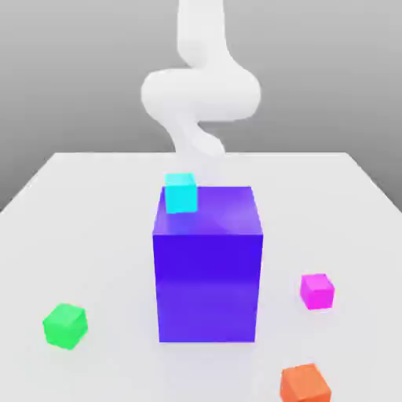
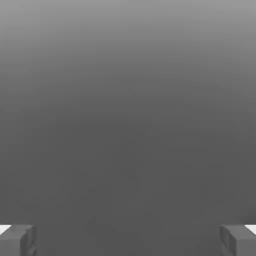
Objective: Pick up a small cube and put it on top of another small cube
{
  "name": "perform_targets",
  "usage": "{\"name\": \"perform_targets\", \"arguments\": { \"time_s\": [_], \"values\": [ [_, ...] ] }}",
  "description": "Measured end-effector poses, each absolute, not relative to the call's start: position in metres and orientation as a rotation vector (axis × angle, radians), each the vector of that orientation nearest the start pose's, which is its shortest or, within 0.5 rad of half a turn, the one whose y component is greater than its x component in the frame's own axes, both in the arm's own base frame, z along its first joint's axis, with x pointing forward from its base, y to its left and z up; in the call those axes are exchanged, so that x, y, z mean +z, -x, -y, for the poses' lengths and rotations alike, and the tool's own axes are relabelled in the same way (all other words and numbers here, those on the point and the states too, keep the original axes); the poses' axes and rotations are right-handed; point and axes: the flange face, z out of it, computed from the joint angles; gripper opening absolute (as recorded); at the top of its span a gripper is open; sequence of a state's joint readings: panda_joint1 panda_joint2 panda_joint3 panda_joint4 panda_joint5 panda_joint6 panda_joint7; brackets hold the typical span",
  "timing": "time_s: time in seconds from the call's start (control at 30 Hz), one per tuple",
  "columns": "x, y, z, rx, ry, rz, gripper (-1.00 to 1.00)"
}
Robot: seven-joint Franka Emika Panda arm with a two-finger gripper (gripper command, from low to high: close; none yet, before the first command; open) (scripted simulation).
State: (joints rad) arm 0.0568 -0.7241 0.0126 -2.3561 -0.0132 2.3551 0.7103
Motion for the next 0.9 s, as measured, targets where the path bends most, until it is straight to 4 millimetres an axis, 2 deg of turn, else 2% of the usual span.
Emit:
{"name": "perform_targets", "arguments": {
  "time_s": [0.07,0.13,0.2,0.3,0.4,0.5,0.63,0.7,0.9],
  "values": [
    [0.612,-0.398,-0.055,-0.895,2.721,-0.662,0.00],
    [0.562,-0.412,-0.083,-0.819,2.830,-0.462,0.00],
    [0.512,-0.417,-0.110,-0.738,2.917,-0.252,0.00],
    [0.440,-0.413,-0.146,-0.608,3.003,0.072,0.00],
    [0.371,-0.394,-0.177,-0.467,3.037,0.407,0.00],
    [0.305,-0.363,-0.201,-0.318,3.017,0.746,0.00],
    [0.227,-0.305,-0.223,-0.110,2.900,1.199,0.00],
    [0.197,-0.273,-0.235,-0.029,2.810,1.402,0.00],
    [0.142,-0.274,-0.226,-0.001,2.809,1.400,0.00]
  ]
}}
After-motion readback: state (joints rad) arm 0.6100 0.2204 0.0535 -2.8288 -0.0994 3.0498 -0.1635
